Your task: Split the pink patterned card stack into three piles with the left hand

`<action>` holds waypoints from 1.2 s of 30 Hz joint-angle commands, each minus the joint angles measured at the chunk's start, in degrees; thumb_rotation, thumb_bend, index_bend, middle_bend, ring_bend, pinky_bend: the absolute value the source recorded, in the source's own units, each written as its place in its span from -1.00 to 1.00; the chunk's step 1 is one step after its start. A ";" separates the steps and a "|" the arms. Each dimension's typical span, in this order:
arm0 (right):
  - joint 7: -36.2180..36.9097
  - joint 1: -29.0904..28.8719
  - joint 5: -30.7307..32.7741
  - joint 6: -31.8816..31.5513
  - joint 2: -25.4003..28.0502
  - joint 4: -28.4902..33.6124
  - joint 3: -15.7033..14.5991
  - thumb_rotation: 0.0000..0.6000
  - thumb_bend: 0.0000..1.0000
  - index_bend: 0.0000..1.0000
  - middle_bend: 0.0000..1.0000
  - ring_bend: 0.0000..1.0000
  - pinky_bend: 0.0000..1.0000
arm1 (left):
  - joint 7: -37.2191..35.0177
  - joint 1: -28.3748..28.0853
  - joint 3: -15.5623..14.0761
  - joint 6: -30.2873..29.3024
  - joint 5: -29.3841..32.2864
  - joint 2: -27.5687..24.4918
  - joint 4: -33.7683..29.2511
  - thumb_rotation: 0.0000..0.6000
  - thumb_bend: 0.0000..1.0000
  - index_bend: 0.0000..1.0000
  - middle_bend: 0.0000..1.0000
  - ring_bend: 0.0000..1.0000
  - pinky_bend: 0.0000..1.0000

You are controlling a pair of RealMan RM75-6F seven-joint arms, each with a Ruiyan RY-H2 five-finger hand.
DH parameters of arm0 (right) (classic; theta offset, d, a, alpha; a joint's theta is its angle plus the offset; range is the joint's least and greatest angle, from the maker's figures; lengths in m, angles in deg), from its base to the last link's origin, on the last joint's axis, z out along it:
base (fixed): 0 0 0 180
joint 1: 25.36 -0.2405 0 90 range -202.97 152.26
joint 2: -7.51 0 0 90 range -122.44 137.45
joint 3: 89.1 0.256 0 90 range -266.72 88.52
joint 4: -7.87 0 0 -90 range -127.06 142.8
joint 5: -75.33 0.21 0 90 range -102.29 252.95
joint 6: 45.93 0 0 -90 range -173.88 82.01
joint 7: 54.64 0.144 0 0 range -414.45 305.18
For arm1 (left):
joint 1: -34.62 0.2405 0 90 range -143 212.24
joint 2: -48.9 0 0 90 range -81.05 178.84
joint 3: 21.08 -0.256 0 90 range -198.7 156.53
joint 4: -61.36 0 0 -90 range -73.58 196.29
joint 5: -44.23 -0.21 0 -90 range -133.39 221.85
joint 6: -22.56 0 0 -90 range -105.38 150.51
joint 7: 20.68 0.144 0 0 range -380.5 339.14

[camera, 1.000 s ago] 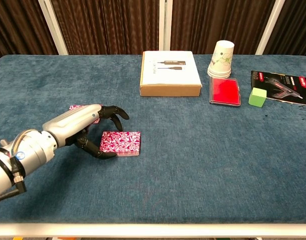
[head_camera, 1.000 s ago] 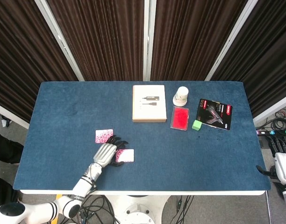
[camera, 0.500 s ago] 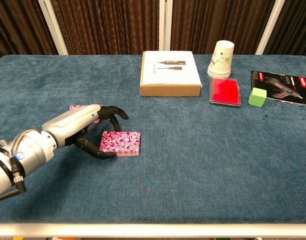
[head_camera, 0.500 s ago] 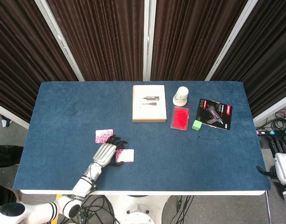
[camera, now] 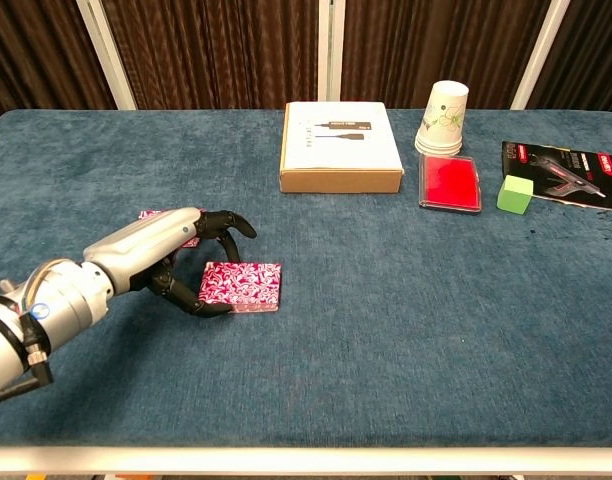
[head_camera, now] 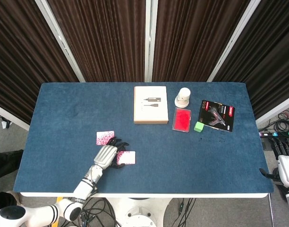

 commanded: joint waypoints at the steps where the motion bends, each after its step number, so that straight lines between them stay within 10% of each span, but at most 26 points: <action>1: -0.07 -0.01 0.11 0.10 0.01 0.00 0.01 1.00 -0.82 -1.00 -1.00 -1.00 -1.00 | -0.07 -0.01 0.05 0.20 0.16 -0.06 -0.06 1.00 -0.59 -0.54 -0.24 -0.80 -0.88; 36: -1.32 -0.19 1.33 1.09 0.37 0.93 0.18 1.00 -0.82 -1.00 -1.00 -1.00 -1.00 | -3.45 0.59 0.35 0.15 0.45 -0.07 -0.17 1.00 -0.48 -0.09 -0.13 -0.73 -0.88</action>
